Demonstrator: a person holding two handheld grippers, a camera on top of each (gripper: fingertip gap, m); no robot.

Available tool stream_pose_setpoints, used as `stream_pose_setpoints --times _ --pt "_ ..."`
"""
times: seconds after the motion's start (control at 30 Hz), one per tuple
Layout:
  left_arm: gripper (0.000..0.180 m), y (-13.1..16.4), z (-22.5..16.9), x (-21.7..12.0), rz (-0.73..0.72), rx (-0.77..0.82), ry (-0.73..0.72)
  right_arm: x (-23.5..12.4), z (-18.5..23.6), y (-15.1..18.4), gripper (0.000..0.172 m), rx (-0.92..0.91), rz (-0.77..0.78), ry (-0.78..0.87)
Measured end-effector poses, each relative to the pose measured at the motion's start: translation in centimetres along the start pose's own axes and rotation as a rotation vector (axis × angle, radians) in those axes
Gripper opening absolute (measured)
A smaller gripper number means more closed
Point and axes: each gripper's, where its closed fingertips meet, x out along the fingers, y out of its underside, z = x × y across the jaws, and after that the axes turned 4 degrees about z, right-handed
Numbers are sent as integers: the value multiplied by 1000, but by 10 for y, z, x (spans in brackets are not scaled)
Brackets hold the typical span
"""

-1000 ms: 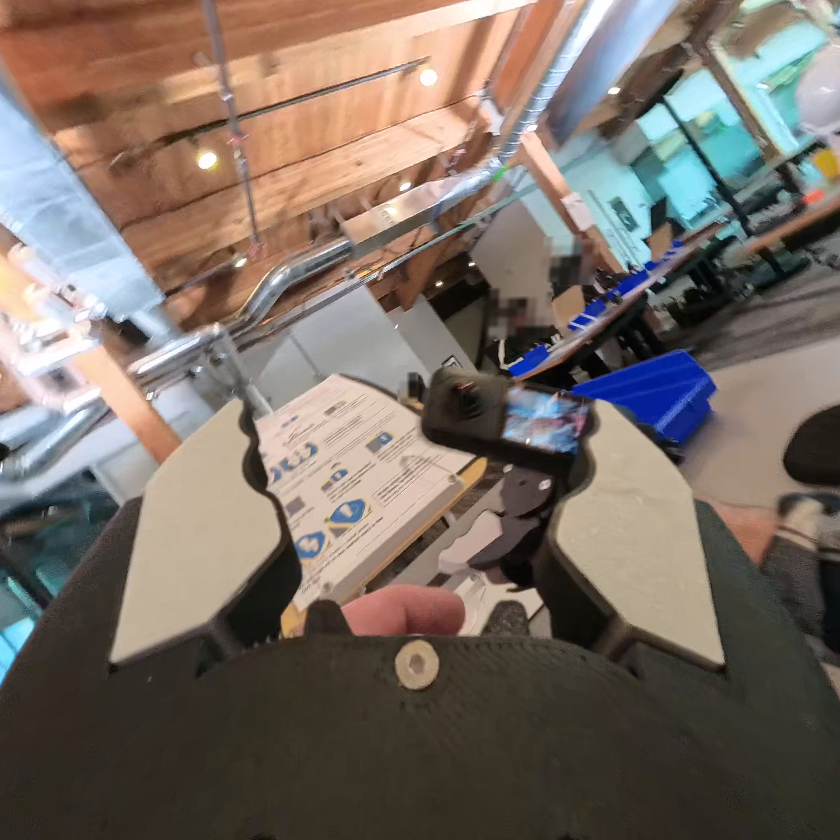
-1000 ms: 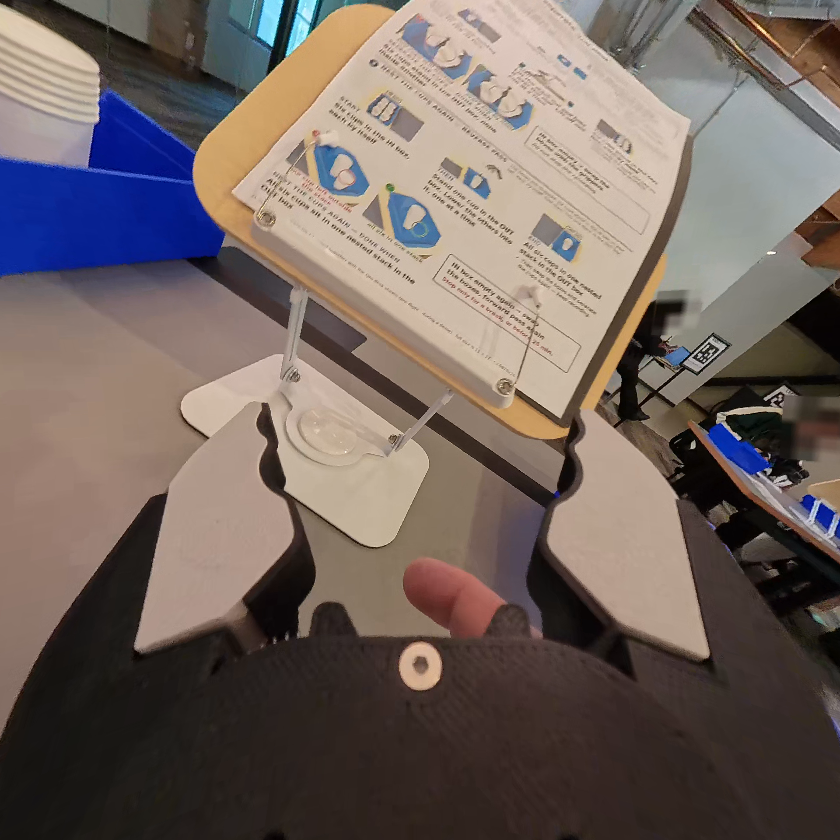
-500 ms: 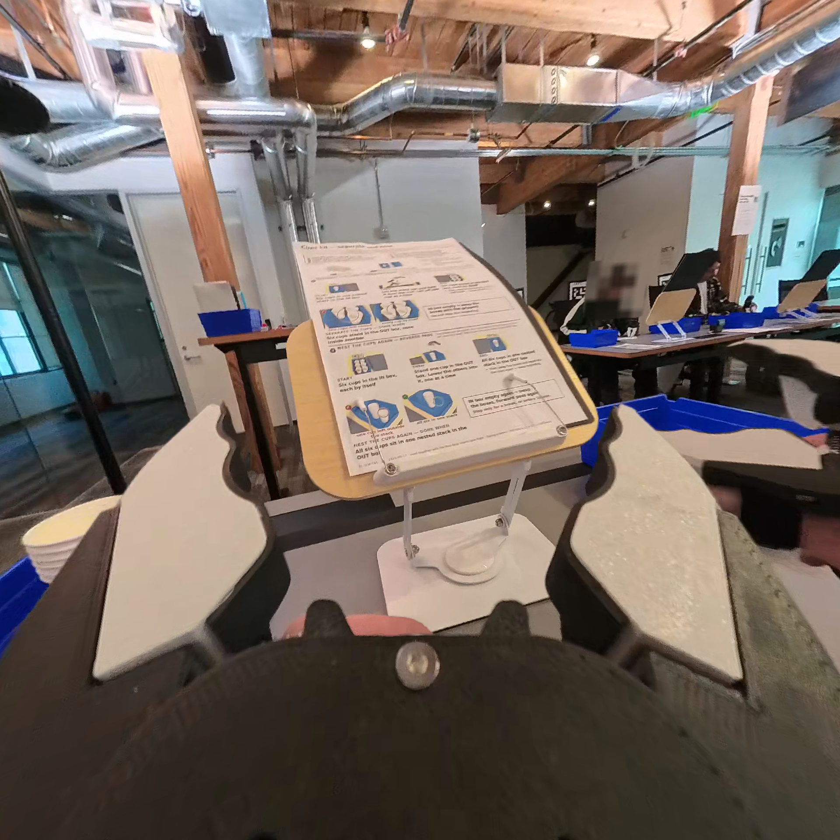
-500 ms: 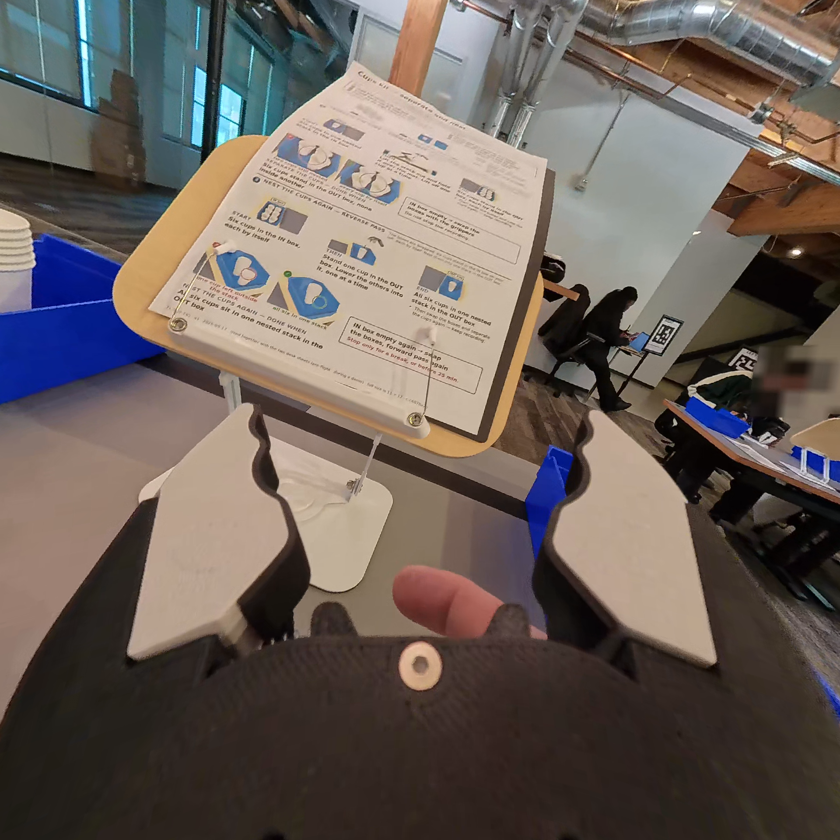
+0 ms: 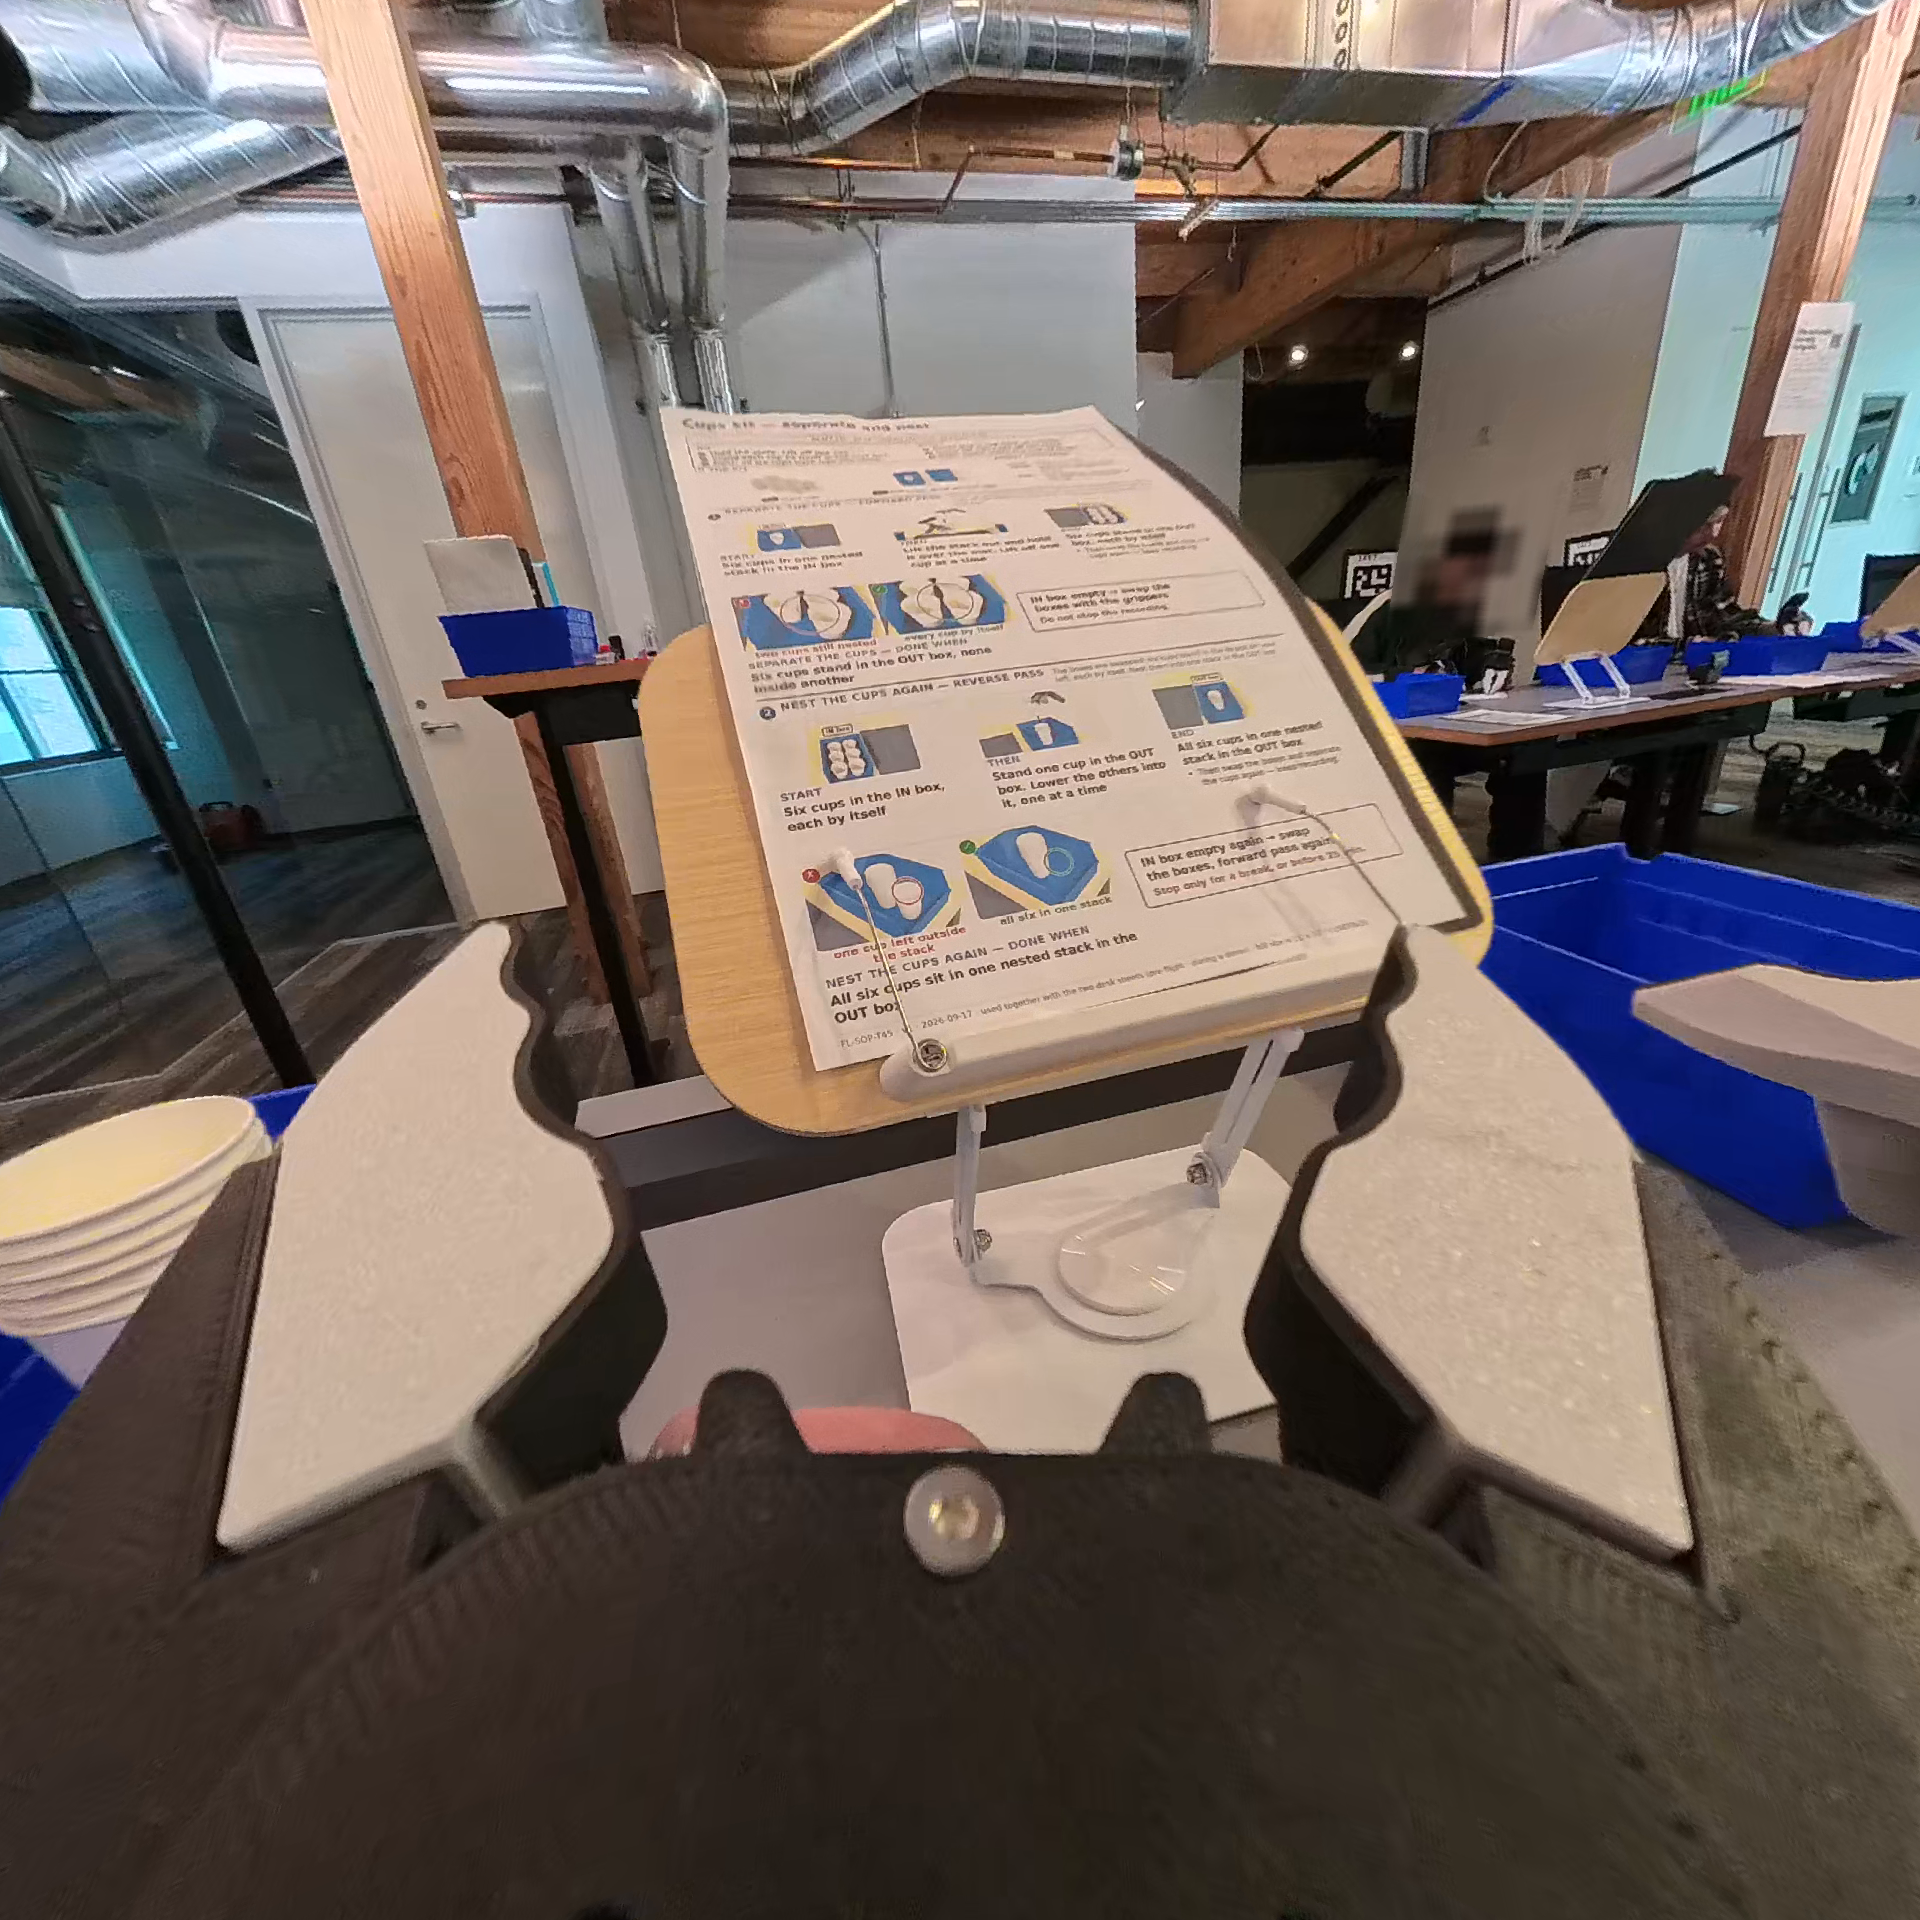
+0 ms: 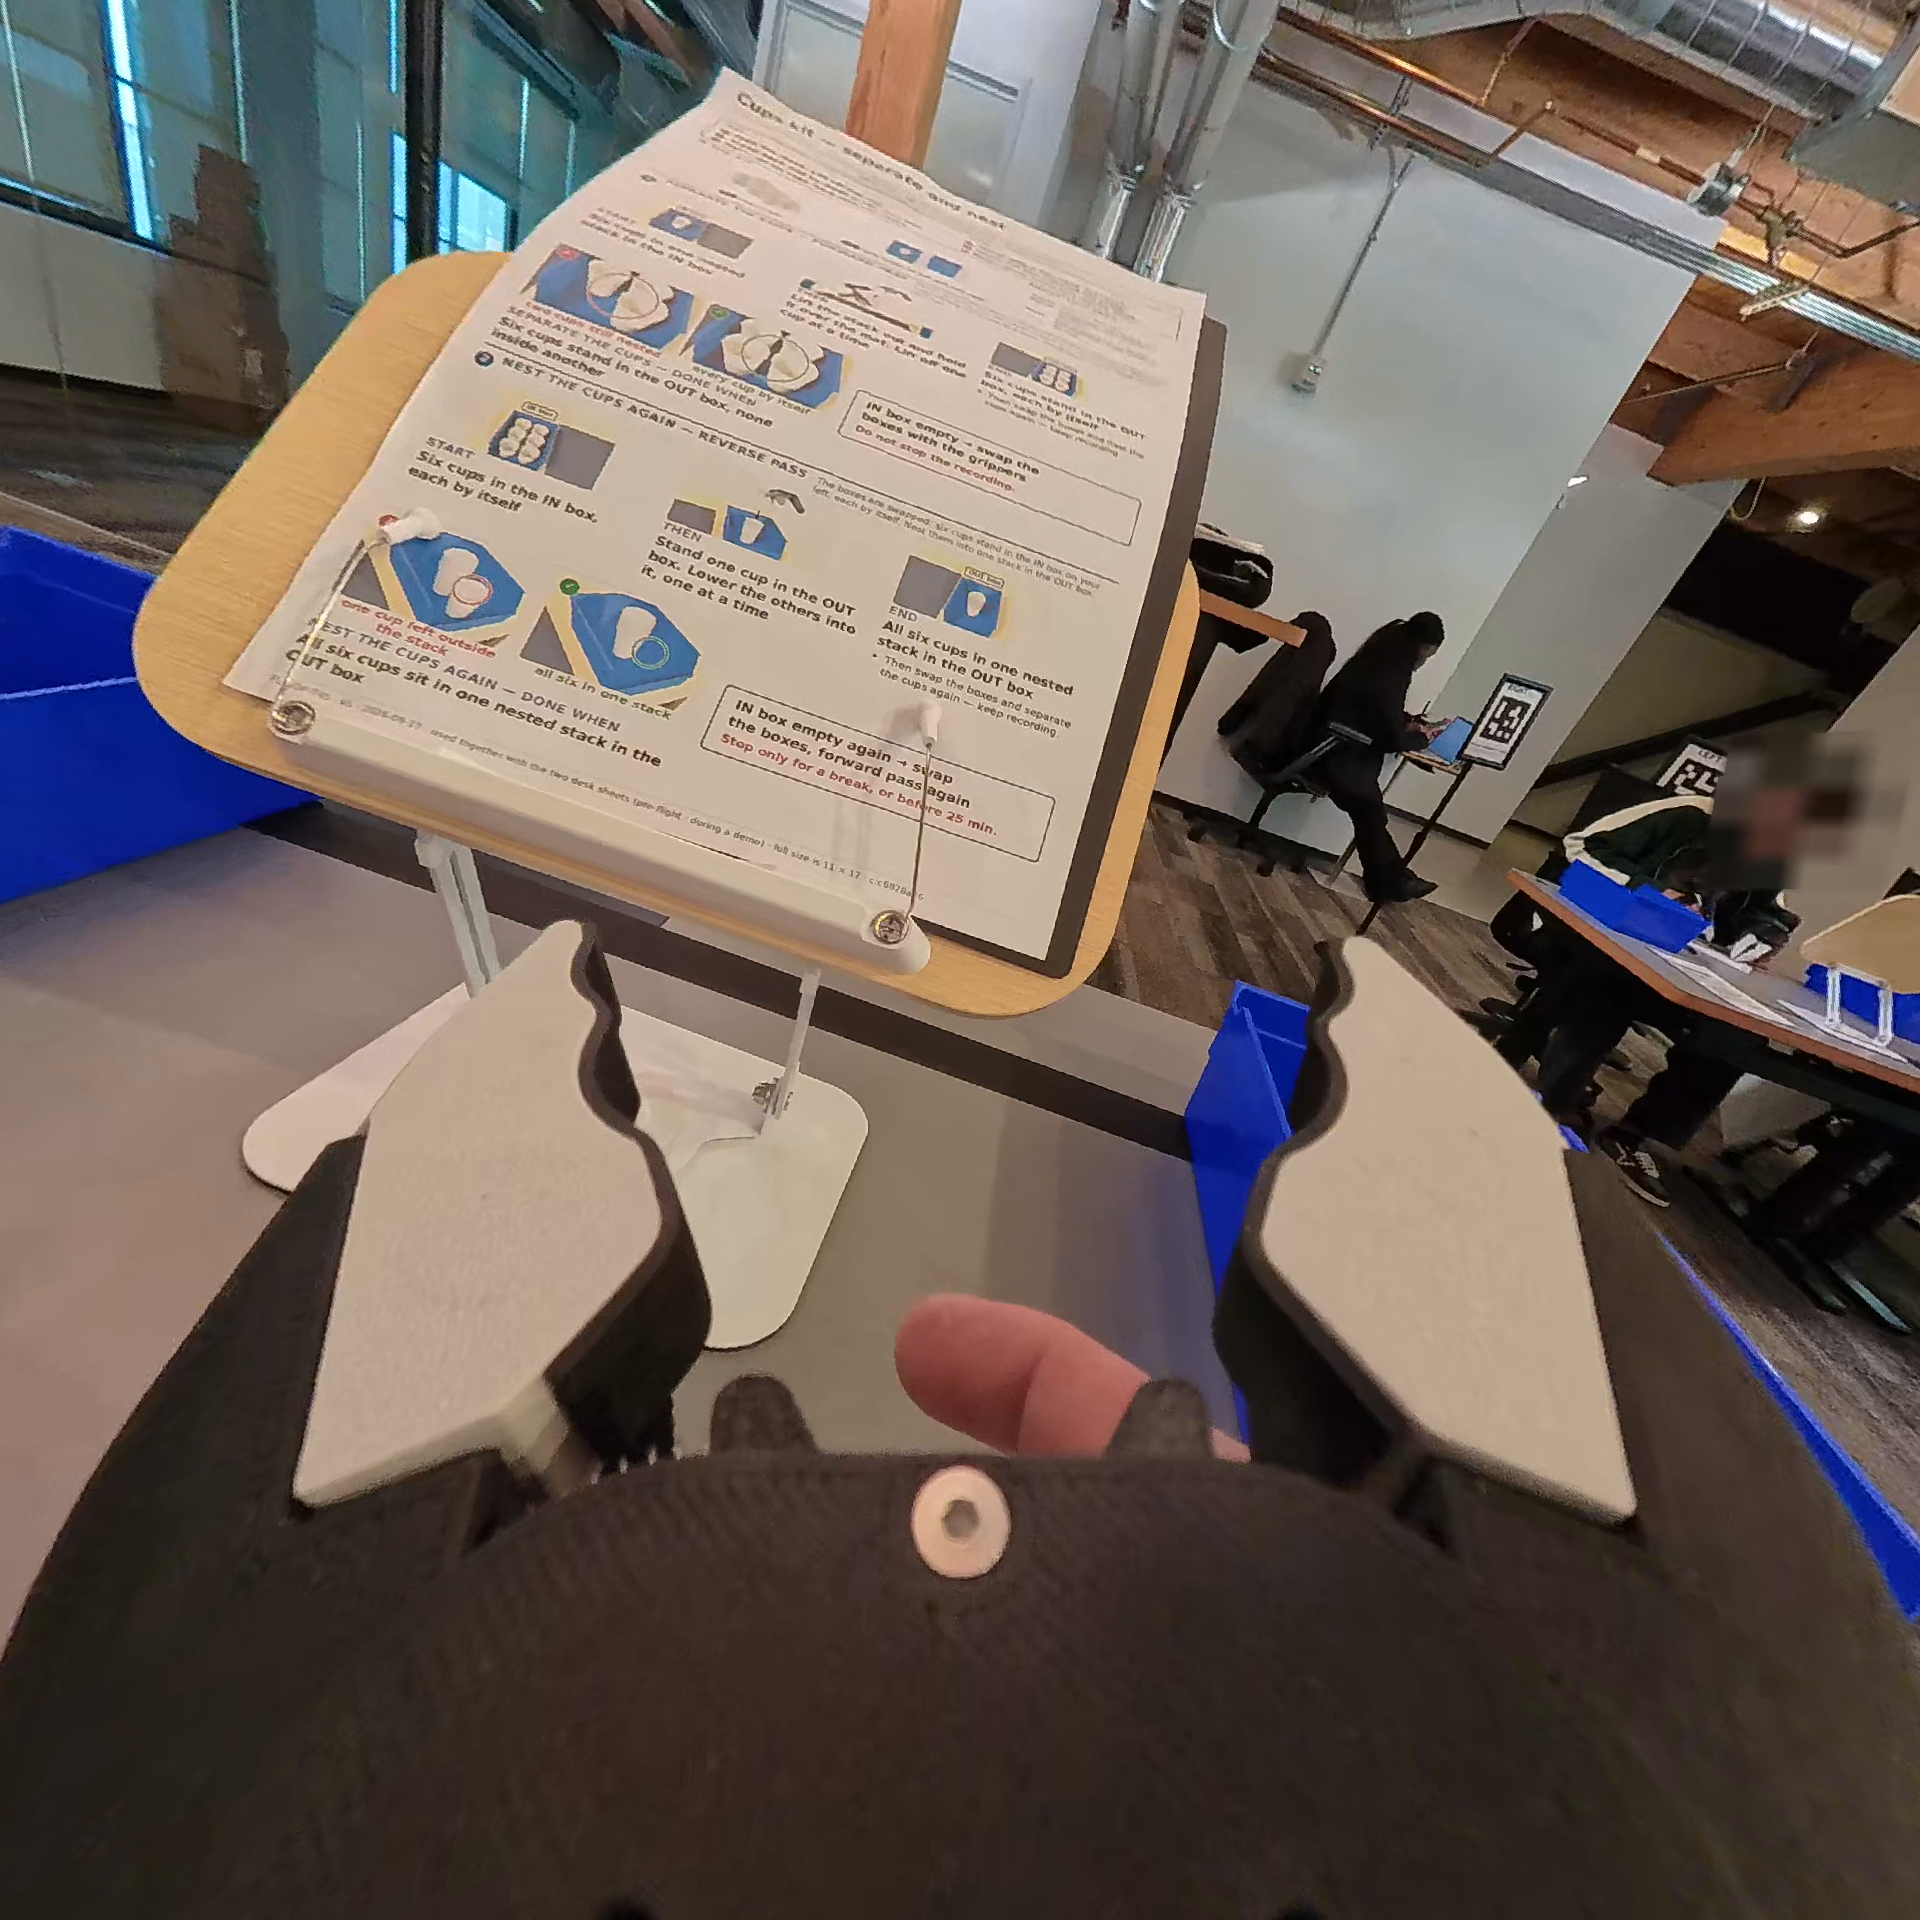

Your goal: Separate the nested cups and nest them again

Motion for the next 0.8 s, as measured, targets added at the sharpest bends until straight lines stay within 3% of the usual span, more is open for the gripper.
stream_pose_setpoints --times 0.4,0.6,0.8 --pt "138 65 19 56 96 -21 -50 31 -6 49 125 44 80 -11" --pt "133 115 36 81 181 0 -165 56 -4 89 125 101 123 -30" --pt "132 141 55 95 246 78 -254 86 -17 113 123 237 124 -25"
